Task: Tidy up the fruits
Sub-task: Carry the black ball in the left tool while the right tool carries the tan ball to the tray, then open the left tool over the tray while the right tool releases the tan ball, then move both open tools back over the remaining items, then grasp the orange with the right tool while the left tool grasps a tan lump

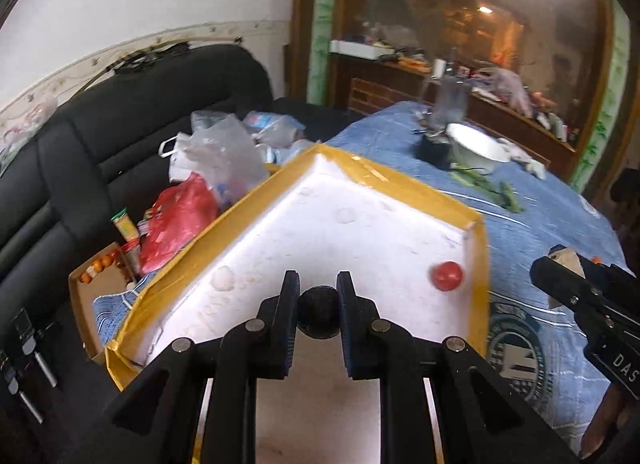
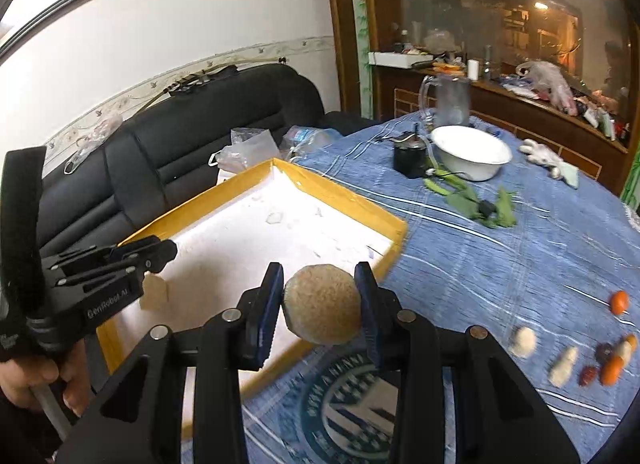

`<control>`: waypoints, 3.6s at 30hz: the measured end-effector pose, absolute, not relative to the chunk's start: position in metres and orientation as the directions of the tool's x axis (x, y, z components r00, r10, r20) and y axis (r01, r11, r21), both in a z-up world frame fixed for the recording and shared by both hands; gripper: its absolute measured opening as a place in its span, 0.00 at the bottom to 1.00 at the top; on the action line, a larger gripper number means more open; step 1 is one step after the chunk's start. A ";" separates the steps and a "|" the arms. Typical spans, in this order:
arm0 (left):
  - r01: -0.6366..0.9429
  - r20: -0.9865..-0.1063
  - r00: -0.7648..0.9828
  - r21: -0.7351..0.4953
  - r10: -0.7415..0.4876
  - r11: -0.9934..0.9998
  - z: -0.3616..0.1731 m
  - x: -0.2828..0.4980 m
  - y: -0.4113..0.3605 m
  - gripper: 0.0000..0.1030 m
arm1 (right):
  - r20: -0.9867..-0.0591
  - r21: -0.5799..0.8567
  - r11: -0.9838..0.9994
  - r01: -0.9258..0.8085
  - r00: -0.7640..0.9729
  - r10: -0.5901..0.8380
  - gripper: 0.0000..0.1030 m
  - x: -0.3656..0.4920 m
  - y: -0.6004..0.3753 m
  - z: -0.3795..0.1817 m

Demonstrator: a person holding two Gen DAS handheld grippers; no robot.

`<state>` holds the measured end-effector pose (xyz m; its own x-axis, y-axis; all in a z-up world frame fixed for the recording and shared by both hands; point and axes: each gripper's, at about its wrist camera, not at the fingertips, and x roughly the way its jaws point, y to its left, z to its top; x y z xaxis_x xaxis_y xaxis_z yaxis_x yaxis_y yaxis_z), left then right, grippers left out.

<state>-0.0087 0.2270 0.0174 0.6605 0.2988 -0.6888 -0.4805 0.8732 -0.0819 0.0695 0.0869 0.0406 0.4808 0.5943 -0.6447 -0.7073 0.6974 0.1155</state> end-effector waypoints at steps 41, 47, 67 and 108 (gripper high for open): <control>-0.693 -0.675 0.559 -0.061 0.482 0.718 0.016 -0.043 0.266 0.77 | -0.742 0.038 0.662 -0.748 0.423 0.520 0.82 0.058 0.120 0.001; -0.665 -0.672 0.571 -0.043 0.471 0.746 0.022 -0.038 0.245 0.79 | -0.736 0.035 0.726 -0.687 0.474 0.484 1.00 0.060 0.075 0.008; -0.249 -0.662 0.705 0.104 0.254 0.963 0.016 0.018 0.062 0.80 | -0.731 0.056 0.952 -0.301 0.637 0.244 1.00 0.082 -0.130 0.011; 0.008 -0.751 0.659 0.044 0.028 0.999 -0.030 0.112 -0.052 0.80 | -0.783 0.131 0.988 -0.081 0.603 0.153 0.67 0.169 -0.214 -0.036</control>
